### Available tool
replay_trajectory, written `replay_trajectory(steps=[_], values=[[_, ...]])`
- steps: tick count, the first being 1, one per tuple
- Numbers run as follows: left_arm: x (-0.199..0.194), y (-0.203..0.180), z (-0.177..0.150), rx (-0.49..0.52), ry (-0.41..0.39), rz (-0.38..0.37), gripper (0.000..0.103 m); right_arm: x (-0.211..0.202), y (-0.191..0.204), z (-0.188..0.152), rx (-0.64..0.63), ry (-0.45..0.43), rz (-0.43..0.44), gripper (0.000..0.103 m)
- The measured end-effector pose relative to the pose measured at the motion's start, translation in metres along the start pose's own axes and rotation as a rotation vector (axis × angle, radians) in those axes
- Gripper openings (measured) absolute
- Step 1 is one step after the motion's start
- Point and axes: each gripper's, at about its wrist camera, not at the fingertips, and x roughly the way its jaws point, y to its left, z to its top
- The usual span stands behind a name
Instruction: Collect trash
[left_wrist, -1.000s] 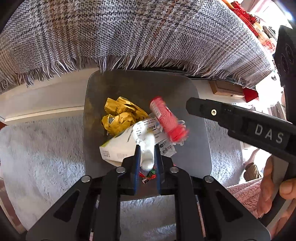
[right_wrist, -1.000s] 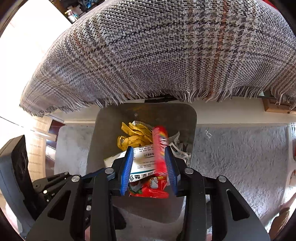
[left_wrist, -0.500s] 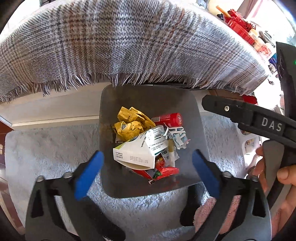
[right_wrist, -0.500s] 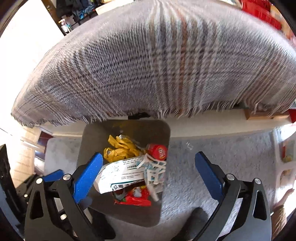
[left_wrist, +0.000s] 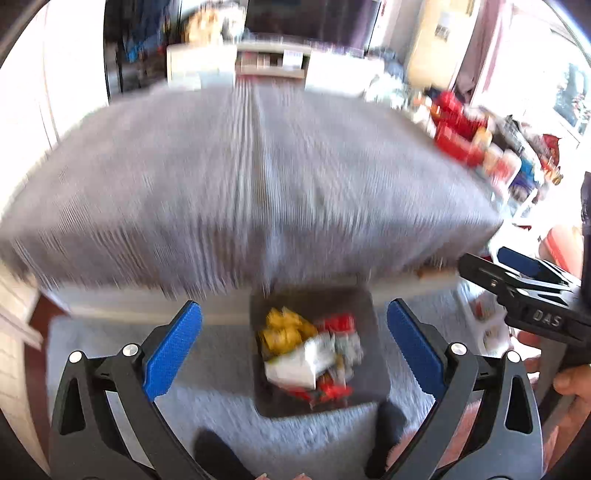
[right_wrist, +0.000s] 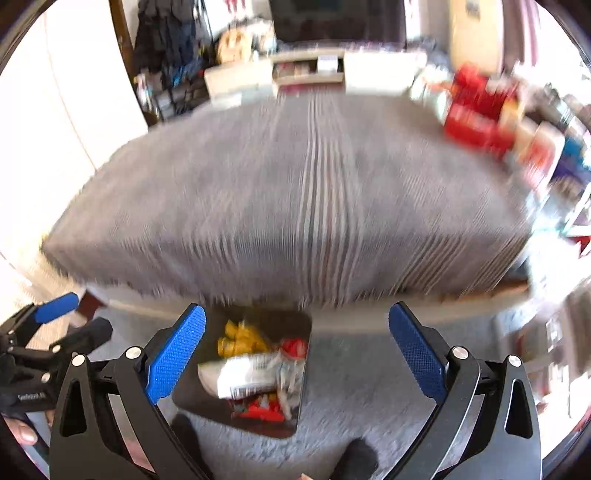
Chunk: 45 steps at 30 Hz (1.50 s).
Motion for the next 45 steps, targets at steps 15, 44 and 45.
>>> replay_trajectory(steps=[15, 44, 45], values=[[-0.131, -0.043, 0.105, 0.082, -0.303, 0.087, 0.095, -0.117, -0.004, 0.080, 0.008, -0.239, -0.089, 0.100], [-0.127, -0.025, 0.085, -0.001, -0.343, 0.135, 0.095, -0.128, 0.020, 0.075, -0.031, -0.327, -0.114, 0.100], [-0.127, -0.026, 0.084, 0.004, -0.343, 0.137, 0.095, -0.128, 0.021, 0.075, -0.033, -0.326, -0.114, 0.100]])
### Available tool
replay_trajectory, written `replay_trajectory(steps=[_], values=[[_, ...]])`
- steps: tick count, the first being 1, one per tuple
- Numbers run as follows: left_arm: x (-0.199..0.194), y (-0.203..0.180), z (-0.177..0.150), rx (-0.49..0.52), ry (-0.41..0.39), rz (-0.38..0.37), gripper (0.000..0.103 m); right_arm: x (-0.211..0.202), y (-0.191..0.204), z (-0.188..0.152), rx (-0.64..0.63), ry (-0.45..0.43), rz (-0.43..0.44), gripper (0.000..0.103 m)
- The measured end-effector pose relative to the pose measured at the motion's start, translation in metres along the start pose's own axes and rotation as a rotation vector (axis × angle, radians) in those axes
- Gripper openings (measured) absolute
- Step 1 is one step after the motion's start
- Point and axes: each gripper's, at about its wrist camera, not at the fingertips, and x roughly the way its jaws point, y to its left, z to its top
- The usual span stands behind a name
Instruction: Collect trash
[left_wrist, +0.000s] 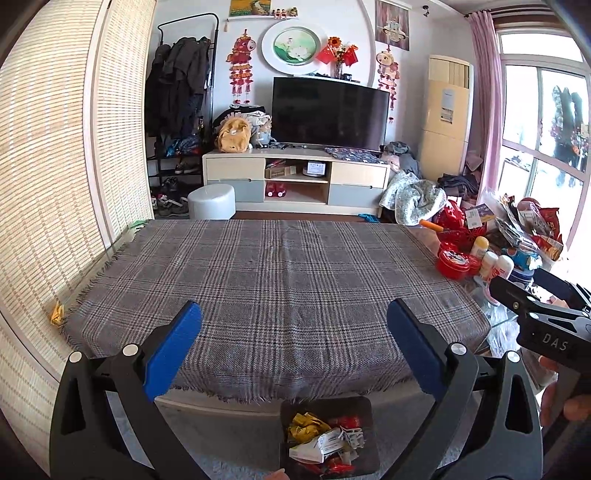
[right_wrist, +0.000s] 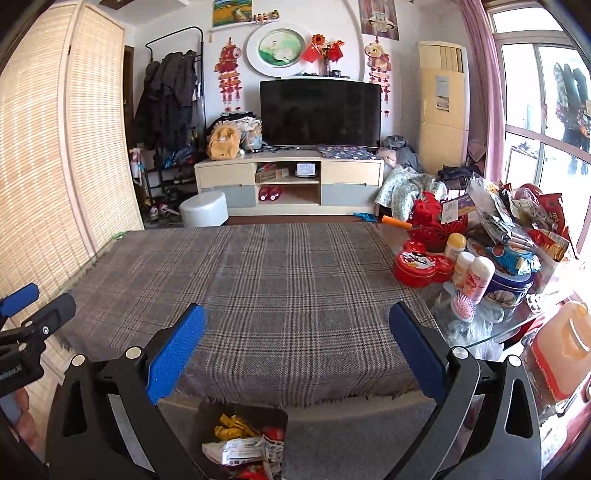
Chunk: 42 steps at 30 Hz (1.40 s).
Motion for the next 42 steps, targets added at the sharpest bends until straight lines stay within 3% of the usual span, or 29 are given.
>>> replay_trajectory(steps=[42], values=[[-0.0081, -0.0062, 0.0014, 0.002, -0.007, -0.019, 0.095, 0.0008, 0.0065, -0.0031, -0.015, 0.009, 0.024, 0.100]])
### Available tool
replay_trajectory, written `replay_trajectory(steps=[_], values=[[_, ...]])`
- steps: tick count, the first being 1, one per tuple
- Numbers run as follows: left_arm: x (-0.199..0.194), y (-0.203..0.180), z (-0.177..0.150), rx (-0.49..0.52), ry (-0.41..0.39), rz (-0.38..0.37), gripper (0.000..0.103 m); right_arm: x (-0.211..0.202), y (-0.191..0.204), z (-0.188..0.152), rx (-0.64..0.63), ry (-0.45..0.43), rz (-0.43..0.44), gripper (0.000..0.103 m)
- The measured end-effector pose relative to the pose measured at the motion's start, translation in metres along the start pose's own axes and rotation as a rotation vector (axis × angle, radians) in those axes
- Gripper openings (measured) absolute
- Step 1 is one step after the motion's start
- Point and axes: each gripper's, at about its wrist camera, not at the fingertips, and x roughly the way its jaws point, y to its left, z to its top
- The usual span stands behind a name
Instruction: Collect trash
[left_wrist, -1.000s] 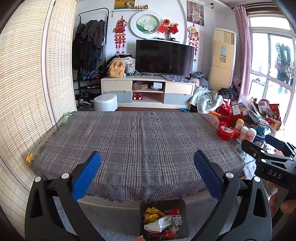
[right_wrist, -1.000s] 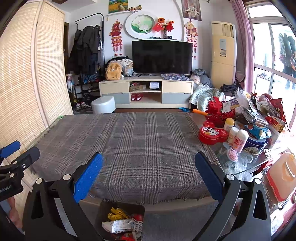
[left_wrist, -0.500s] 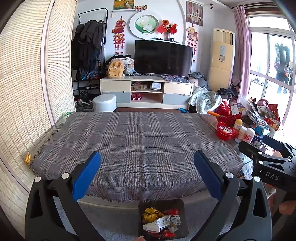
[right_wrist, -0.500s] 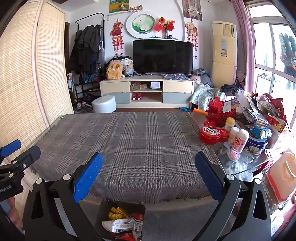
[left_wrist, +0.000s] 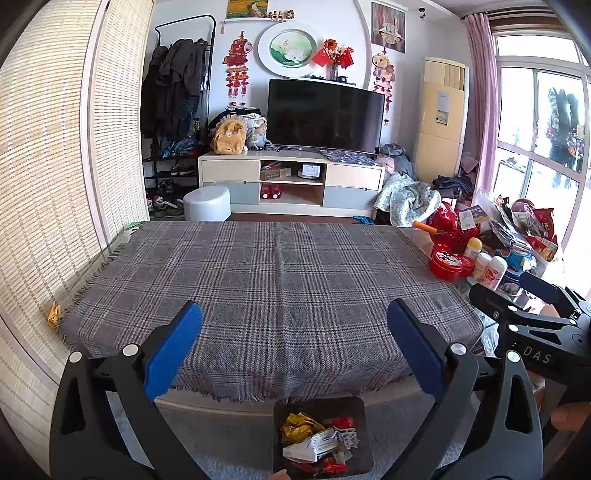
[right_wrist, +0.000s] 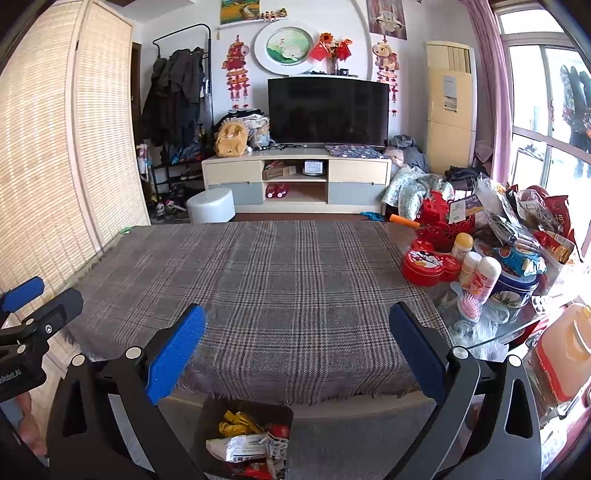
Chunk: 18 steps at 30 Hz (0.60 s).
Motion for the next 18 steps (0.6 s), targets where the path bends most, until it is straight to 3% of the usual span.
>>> replay_trajectory(steps=[18], values=[[-0.0018, -0.0054, 0.0034, -0.006, 0.005, -0.001, 0.095, -0.0019, -0.0005, -0.0014, 0.009, -0.002, 0.008, 0.100]])
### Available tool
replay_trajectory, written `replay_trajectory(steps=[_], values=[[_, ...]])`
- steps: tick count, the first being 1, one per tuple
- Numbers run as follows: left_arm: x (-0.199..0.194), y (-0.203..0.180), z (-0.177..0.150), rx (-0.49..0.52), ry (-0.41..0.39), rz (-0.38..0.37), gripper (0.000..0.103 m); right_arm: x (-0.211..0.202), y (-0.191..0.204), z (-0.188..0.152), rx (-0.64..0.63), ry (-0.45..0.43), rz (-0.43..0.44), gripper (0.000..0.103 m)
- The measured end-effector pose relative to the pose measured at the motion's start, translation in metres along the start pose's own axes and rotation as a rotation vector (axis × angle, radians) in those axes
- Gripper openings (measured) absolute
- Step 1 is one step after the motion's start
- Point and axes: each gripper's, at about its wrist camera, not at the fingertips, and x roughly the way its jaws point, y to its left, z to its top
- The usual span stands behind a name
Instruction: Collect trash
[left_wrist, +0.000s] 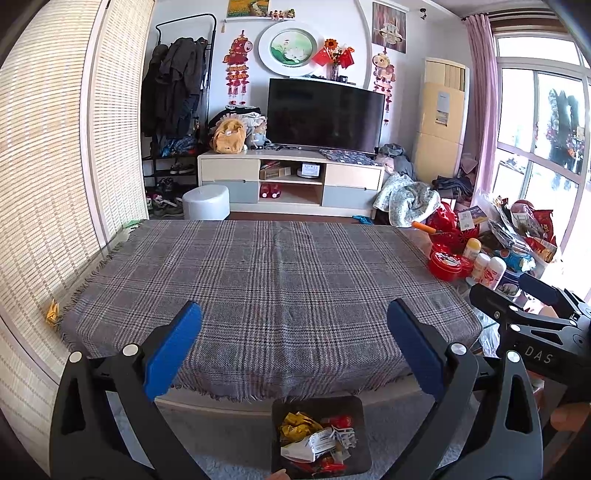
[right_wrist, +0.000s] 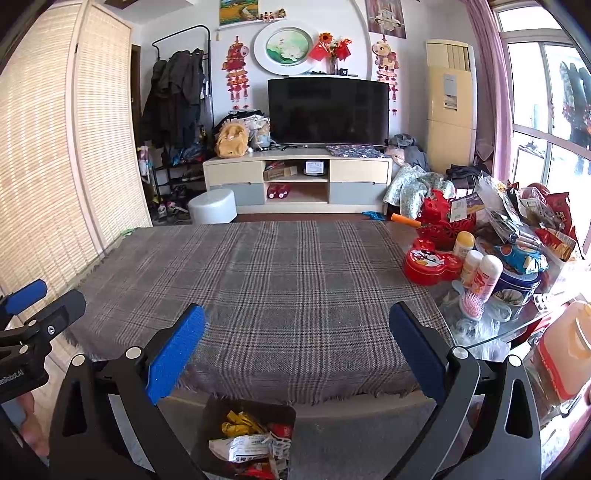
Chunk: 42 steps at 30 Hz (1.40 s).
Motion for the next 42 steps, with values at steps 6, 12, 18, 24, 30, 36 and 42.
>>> replay_trajectory(steps=[6, 12, 18, 24, 30, 36, 42], values=[[0.0003, 0.0003, -0.0004, 0.002, 0.002, 0.000, 0.095, -0.0002, 0.0013, -0.0006, -0.002, -0.001, 0.003, 0.100], [0.0003, 0.0009, -0.0002, 0.000, 0.002, 0.003, 0.095, -0.0009, 0.0030, -0.0011, 0.000, 0.001, 0.003, 0.100], [-0.0003, 0.0000, -0.0006, -0.006, 0.002, 0.008, 0.095, -0.0010, 0.0031, -0.0011, 0.000, 0.001, 0.004, 0.100], [0.0000, -0.0011, -0.0003, -0.008, -0.001, 0.007, 0.095, -0.0010, 0.0031, -0.0011, 0.001, 0.002, 0.004, 0.100], [-0.0002, -0.0009, -0.0005, -0.008, -0.001, 0.006, 0.095, -0.0004, 0.0048, -0.0012, -0.001, 0.001, 0.007, 0.100], [-0.0004, 0.0000, -0.0015, -0.007, -0.001, 0.007, 0.095, -0.0002, 0.0057, -0.0012, 0.001, -0.002, 0.012, 0.100], [-0.0004, 0.0000, -0.0019, -0.009, 0.000, 0.005, 0.095, -0.0017, 0.0066, -0.0014, 0.003, -0.003, 0.011, 0.100]])
